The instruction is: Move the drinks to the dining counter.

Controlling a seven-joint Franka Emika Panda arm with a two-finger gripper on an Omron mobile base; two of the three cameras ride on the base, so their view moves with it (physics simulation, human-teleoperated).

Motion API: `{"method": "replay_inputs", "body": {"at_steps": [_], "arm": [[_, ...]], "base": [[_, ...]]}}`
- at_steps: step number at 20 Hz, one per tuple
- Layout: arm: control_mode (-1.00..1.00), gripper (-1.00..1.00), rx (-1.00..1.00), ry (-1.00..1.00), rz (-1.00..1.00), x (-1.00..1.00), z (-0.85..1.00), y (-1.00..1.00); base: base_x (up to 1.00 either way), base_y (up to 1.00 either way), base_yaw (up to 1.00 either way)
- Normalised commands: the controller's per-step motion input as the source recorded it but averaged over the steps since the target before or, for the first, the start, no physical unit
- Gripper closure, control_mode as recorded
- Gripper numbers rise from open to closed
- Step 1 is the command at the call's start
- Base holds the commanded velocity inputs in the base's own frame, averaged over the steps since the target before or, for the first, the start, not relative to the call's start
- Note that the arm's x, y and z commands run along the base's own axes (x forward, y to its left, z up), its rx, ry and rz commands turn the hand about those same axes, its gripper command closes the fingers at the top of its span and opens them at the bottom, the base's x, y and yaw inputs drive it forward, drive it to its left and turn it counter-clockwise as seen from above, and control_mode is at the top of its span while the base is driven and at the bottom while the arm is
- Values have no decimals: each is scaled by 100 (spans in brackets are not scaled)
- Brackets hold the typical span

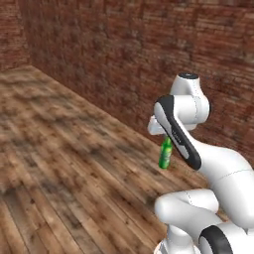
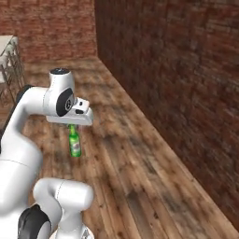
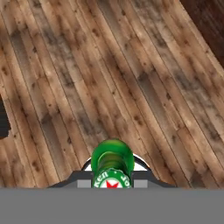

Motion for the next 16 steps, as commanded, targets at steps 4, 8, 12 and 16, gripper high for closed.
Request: {"method": "replay_inputs", "body": {"at_steps": [4,8,12,16], "arm": [[100,100,0,0,0,0,0,0],[100,100,0,0,0,0,0,0],[100,100,0,0,0,0,0,0],[100,100,0,0,0,0,0,0]], "base": [[100,0,67],[100,0,66],[100,0,66],[100,-4,64]]}}
